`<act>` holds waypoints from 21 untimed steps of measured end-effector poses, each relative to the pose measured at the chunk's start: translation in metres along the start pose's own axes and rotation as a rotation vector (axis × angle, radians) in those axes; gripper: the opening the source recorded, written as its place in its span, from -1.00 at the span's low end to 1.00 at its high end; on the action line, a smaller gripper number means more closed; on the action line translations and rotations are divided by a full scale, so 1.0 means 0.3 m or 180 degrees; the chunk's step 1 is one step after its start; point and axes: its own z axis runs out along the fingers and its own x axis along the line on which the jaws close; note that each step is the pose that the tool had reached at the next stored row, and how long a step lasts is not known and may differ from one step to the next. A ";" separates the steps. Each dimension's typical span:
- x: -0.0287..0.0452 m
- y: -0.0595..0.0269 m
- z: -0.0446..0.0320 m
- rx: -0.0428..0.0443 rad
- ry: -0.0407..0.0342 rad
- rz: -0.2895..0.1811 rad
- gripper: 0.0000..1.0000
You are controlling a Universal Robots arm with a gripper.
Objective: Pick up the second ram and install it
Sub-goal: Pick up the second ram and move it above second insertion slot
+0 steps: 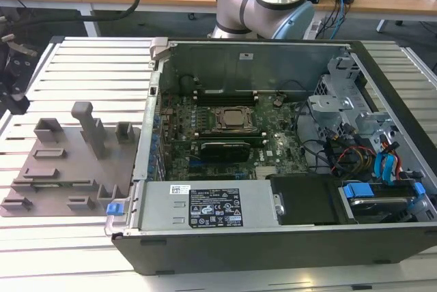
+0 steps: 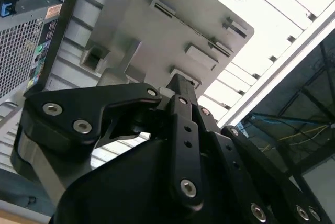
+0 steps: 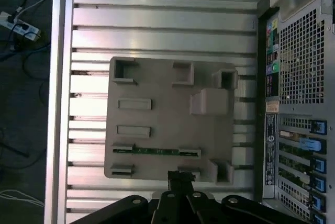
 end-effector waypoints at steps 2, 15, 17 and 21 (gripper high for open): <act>0.000 0.000 0.000 -0.0004 0.0005 -0.0208 -0.80; 0.000 0.000 0.000 -0.0022 0.0030 -0.1070 -0.80; 0.000 0.000 0.000 -0.0024 0.0032 -0.1155 -0.80; 0.000 0.000 0.000 -0.0027 0.0037 -0.1334 -0.80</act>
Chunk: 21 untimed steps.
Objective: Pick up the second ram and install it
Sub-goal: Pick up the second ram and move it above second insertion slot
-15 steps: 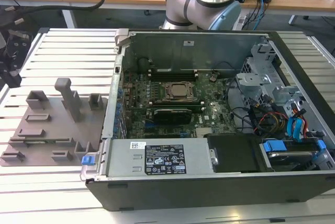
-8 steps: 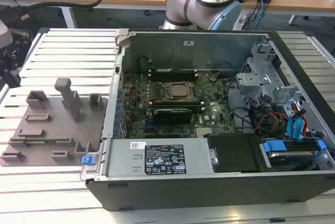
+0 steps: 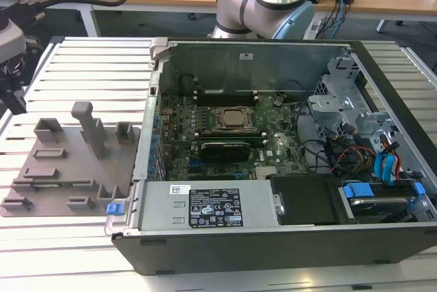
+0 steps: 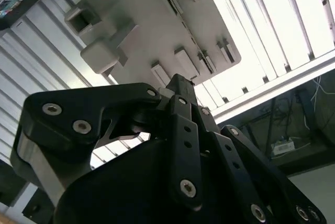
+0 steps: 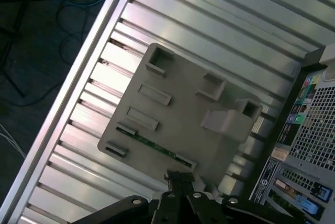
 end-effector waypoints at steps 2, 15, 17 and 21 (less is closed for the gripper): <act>0.000 0.000 0.000 -0.0002 0.0003 -0.0108 -0.80; 0.000 0.000 0.000 -0.0020 0.0028 -0.0979 -0.80; 0.000 0.000 0.000 -0.0022 0.0031 -0.1100 -0.80; 0.000 0.000 0.000 -0.0029 0.0040 -0.1403 -0.80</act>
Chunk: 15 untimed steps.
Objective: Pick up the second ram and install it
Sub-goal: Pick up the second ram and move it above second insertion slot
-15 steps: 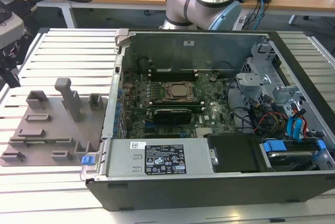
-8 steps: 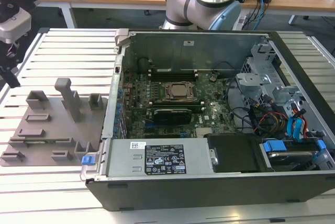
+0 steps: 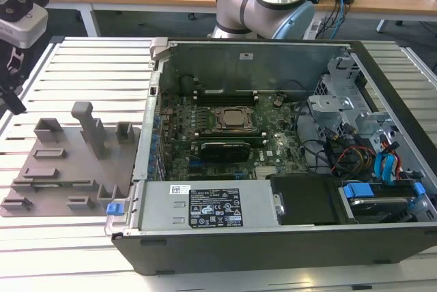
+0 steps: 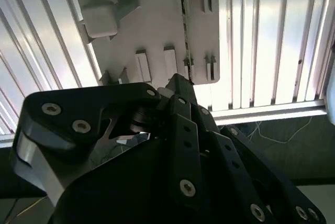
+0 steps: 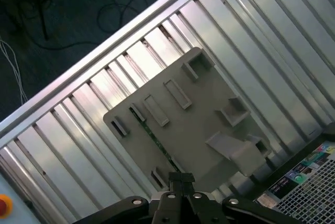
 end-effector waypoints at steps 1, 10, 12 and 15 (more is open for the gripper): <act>0.000 0.000 0.000 -0.0001 0.0001 -0.0050 -0.80; 0.000 0.000 0.000 -0.0012 0.0016 -0.0592 -0.80; 0.000 0.000 0.000 -0.0013 0.0019 -0.0669 -0.80; 0.000 0.000 0.000 -0.0015 0.0020 -0.0731 -0.80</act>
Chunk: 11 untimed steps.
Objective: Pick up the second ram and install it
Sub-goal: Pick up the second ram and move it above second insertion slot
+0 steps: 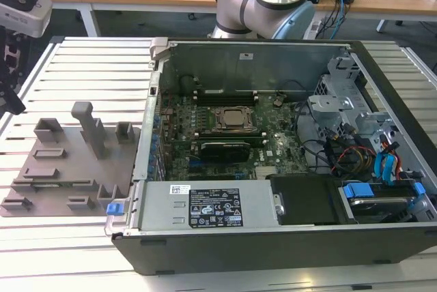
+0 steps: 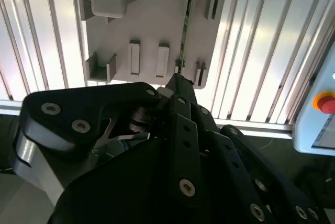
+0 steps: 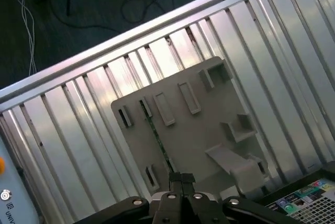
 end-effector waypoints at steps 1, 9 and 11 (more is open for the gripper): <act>0.000 0.000 0.000 -0.0002 0.0002 -0.0079 -0.80; 0.000 0.000 0.000 -0.0014 0.0019 -0.0673 -0.80; 0.000 0.000 0.000 -0.0016 0.0022 -0.0785 -0.80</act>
